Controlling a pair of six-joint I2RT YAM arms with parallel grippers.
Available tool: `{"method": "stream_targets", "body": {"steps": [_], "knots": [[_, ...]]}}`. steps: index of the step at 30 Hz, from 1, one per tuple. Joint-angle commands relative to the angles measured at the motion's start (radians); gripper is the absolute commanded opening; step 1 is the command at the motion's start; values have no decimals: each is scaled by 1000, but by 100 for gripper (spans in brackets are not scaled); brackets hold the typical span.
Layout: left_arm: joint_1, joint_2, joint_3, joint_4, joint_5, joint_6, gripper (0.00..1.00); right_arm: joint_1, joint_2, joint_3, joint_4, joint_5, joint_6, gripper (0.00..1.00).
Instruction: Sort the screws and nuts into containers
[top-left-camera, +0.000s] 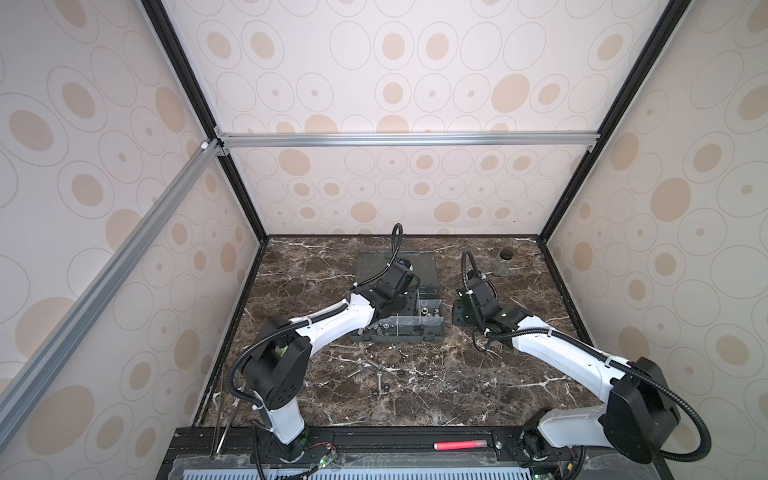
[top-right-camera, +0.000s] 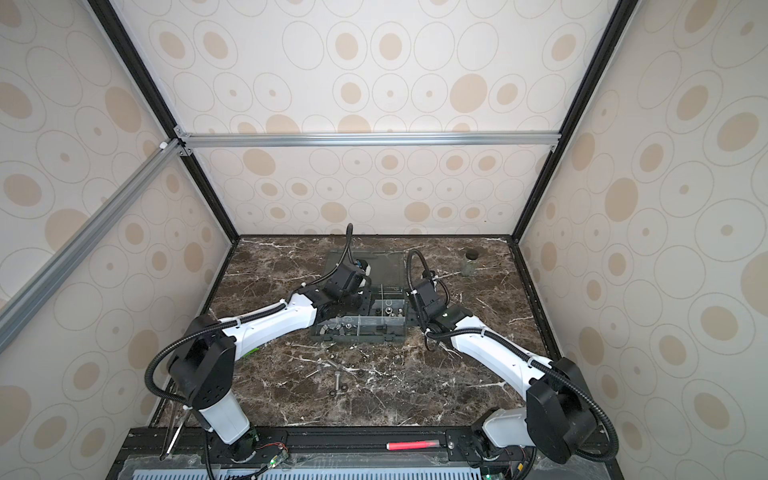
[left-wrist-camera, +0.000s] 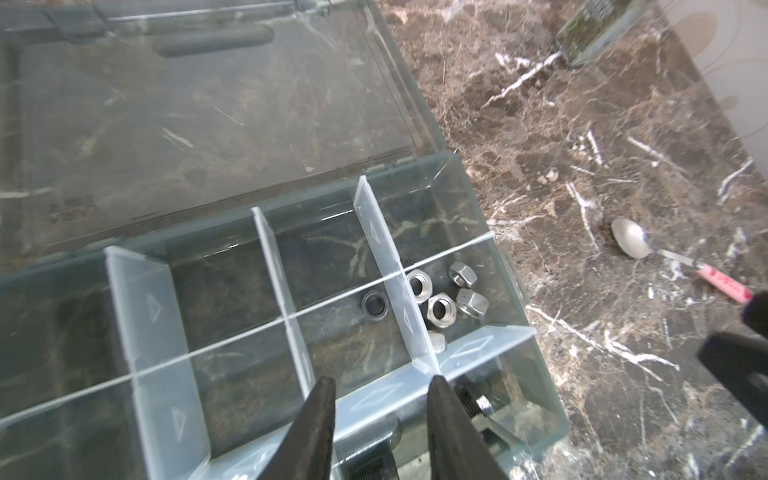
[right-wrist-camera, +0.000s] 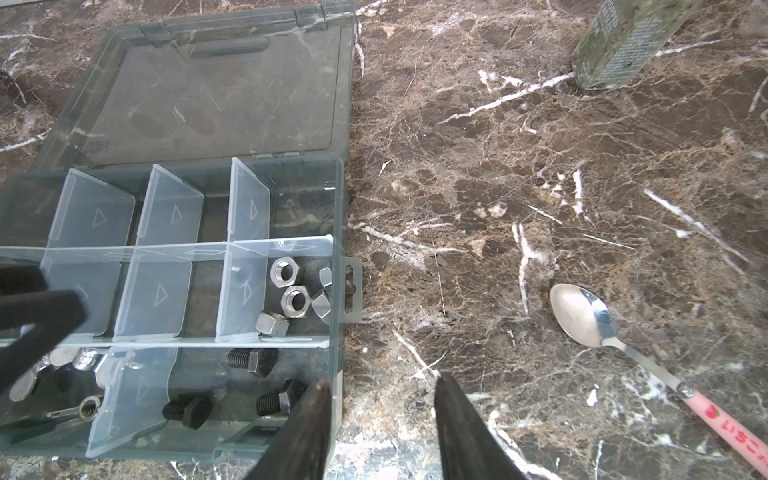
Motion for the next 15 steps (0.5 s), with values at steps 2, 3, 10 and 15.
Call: {"method": "stream_targets", "body": {"steps": [2, 3, 10, 15], "knots": [[10, -132, -96, 80, -77, -26, 37, -7, 2, -11, -7, -28, 7, 45], [11, -164, -126, 92, -95, -31, 37, -7, 1, -15, -15, -41, 5, 45], [11, -393, -337, 192, -175, -80, 39, 6, -16, -41, -36, -177, -34, 45], [13, -528, -462, 225, -241, -107, 40, 89, -4, -26, -110, -212, -112, 45]]}}
